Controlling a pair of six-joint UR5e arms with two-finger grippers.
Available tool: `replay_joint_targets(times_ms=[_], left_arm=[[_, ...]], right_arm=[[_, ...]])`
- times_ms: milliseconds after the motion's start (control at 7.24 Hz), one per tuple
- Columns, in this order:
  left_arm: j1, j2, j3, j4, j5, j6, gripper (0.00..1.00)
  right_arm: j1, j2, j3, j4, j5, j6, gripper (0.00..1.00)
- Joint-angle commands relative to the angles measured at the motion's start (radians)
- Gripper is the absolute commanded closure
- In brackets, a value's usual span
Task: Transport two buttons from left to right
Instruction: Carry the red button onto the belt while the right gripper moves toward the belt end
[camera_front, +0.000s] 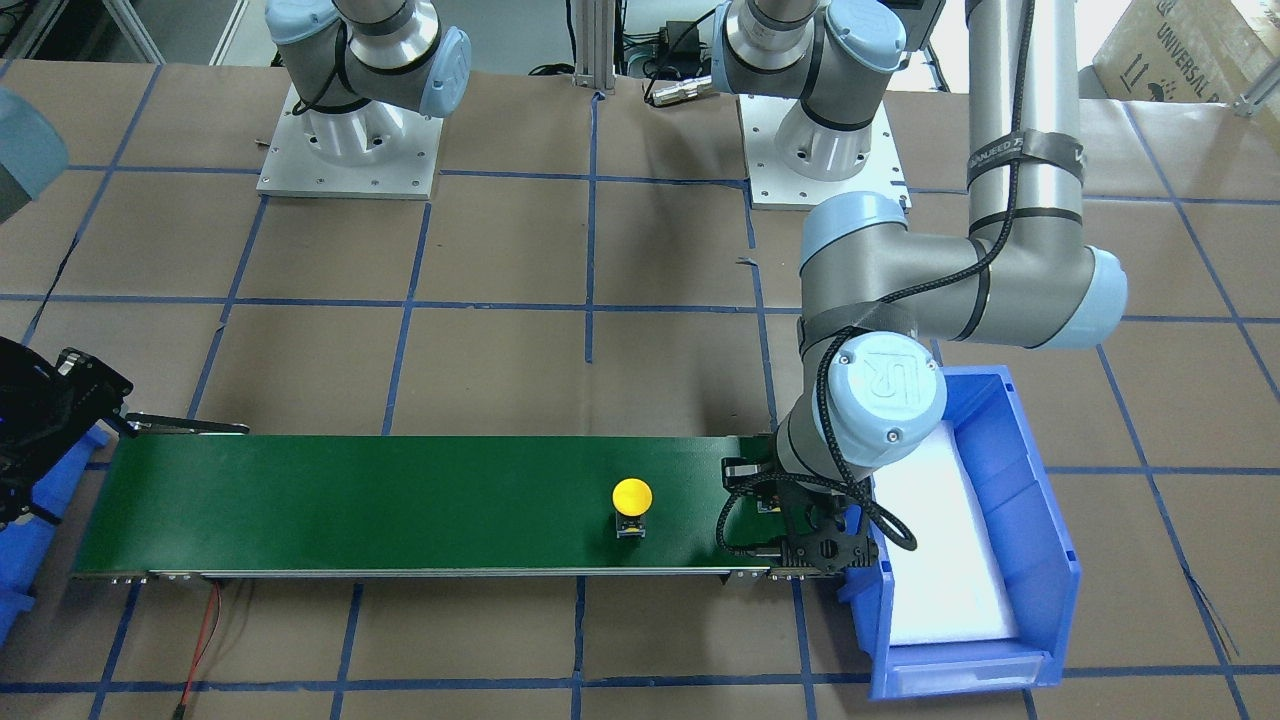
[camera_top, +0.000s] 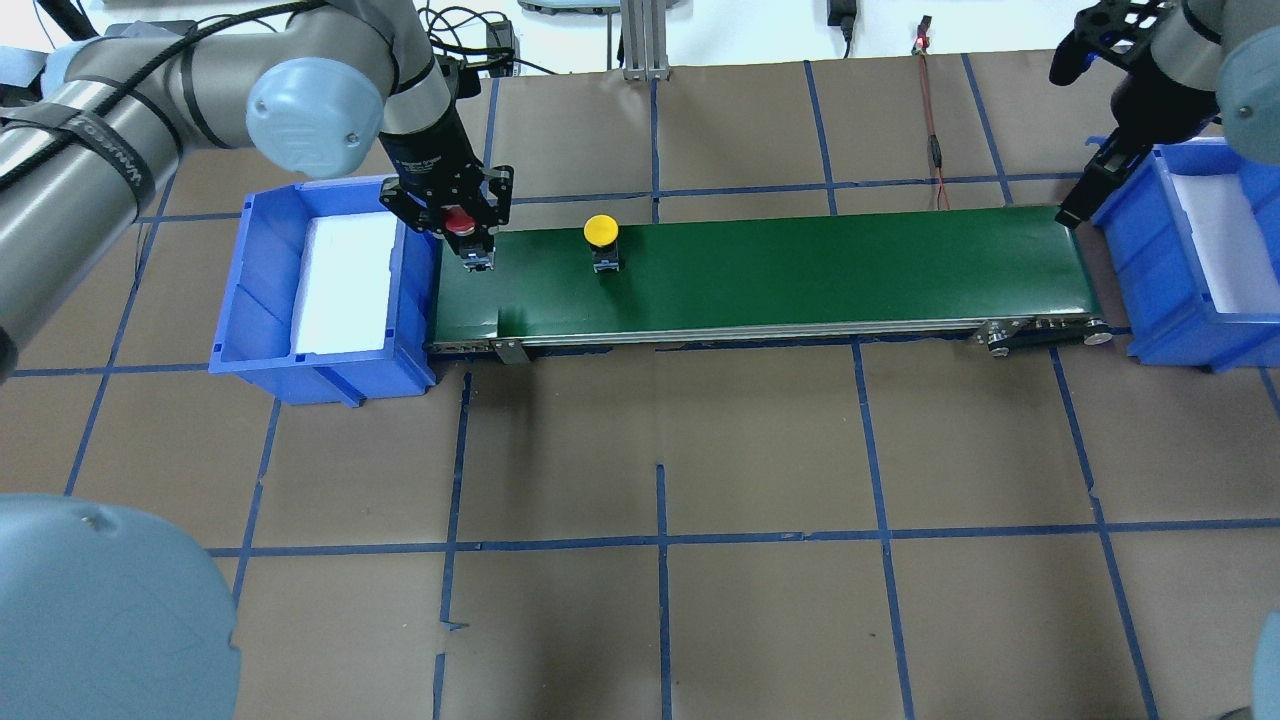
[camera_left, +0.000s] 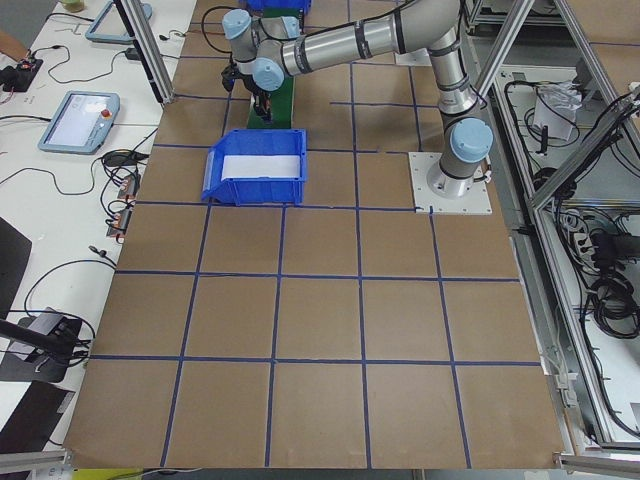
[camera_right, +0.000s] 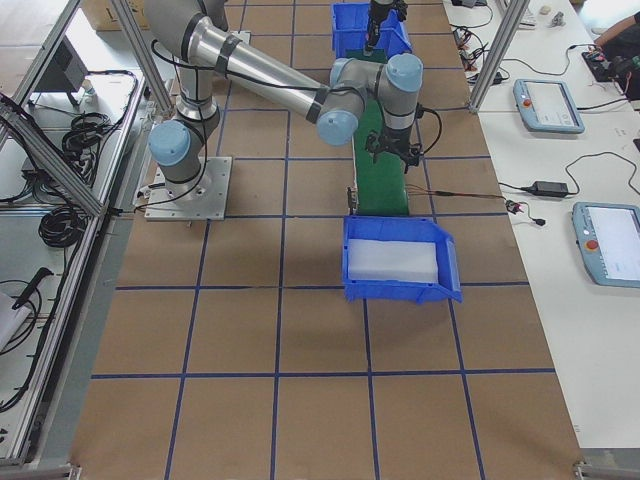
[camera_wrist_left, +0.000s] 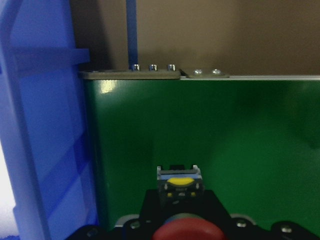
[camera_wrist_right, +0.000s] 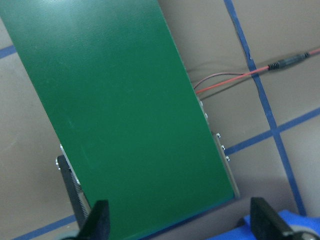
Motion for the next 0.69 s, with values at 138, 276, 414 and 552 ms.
replay_joint_targets(times_ms=[138,276,414,552], left_arm=[[-0.02,-0.035,-0.001,0.057,0.012,-0.009,0.52],[-0.023,-0.035,-0.014,0.055,0.018,-0.049,0.01],[-0.025,-0.035,0.003,0.055,0.012,-0.06,0.0],[-0.023,-0.006,0.017,0.055,0.012,-0.06,0.0]], right_arm=[[0.024,0.073,-0.002,-0.039,0.018,-0.257,0.0],[0.029,0.102,-0.004,-0.039,0.009,-0.273,0.0],[0.032,0.105,-0.002,-0.037,0.01,-0.271,0.0],[0.043,0.105,0.004,-0.029,0.007,-0.26,0.0]])
